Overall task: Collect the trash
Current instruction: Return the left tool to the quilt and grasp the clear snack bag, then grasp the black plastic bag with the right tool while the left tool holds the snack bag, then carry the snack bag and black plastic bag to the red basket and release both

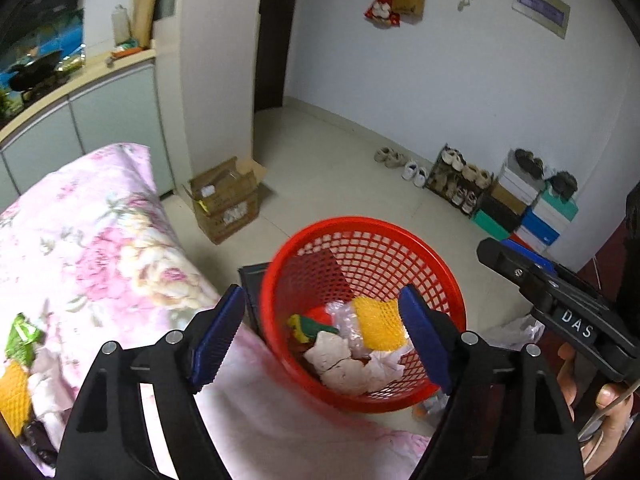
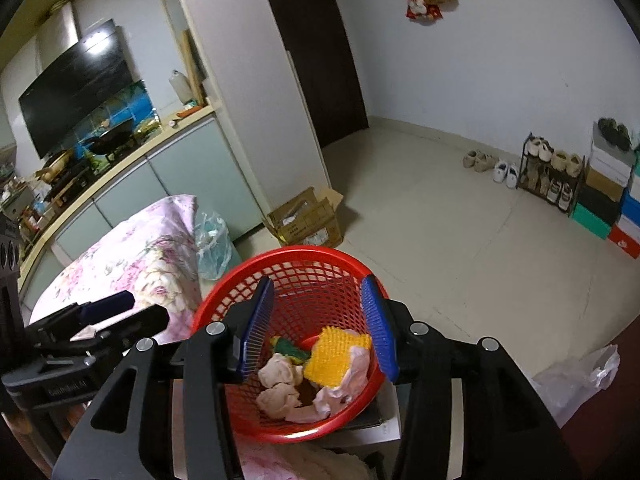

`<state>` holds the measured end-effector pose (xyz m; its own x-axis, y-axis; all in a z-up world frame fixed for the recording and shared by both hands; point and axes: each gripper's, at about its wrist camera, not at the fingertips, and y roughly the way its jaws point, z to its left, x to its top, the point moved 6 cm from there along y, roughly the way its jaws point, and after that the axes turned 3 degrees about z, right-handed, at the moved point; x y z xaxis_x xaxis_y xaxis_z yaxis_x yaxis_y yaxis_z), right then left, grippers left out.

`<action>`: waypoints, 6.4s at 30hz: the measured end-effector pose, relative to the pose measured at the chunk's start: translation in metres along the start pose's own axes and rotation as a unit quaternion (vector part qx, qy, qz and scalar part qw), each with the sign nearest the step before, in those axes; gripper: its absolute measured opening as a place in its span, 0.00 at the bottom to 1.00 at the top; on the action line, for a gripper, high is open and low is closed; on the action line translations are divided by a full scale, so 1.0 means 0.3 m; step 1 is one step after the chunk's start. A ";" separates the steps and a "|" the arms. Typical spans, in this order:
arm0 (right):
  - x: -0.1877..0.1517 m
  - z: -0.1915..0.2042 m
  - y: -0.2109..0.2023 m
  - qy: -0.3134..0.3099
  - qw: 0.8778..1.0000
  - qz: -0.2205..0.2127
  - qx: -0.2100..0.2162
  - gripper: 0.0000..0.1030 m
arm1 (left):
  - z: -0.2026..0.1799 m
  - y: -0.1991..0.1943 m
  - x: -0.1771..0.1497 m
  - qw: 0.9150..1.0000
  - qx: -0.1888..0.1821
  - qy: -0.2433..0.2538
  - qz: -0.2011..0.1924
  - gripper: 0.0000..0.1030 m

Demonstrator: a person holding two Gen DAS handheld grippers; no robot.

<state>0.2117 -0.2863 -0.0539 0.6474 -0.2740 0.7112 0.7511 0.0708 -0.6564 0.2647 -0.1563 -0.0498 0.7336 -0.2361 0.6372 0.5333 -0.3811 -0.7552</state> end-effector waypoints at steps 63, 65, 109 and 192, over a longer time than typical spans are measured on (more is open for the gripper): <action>-0.313 0.784 0.023 -0.192 0.960 0.114 0.172 0.71 | 0.916 -0.398 -0.518 0.972 0.148 -0.182 -0.018 0.48; -0.327 0.795 0.021 -0.195 0.958 0.118 0.177 0.71 | 0.913 -0.398 -0.519 0.973 0.147 -0.179 -0.019 0.45; -0.486 1.030 0.027 -0.264 0.923 0.155 0.232 0.45 | 1.054 -0.751 -0.681 0.926 0.228 -0.286 -0.093 0.33; 0.075 0.058 0.037 -0.019 1.000 -0.002 0.010 0.47 | -0.004 0.109 0.039 1.000 0.000 0.011 0.021 0.35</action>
<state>0.2368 -0.2749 -0.0408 0.6478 -0.2381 0.7237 0.7566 0.0897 -0.6477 0.2901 -0.1726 -0.0669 0.7454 -0.2721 0.6085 0.5025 -0.3703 -0.7812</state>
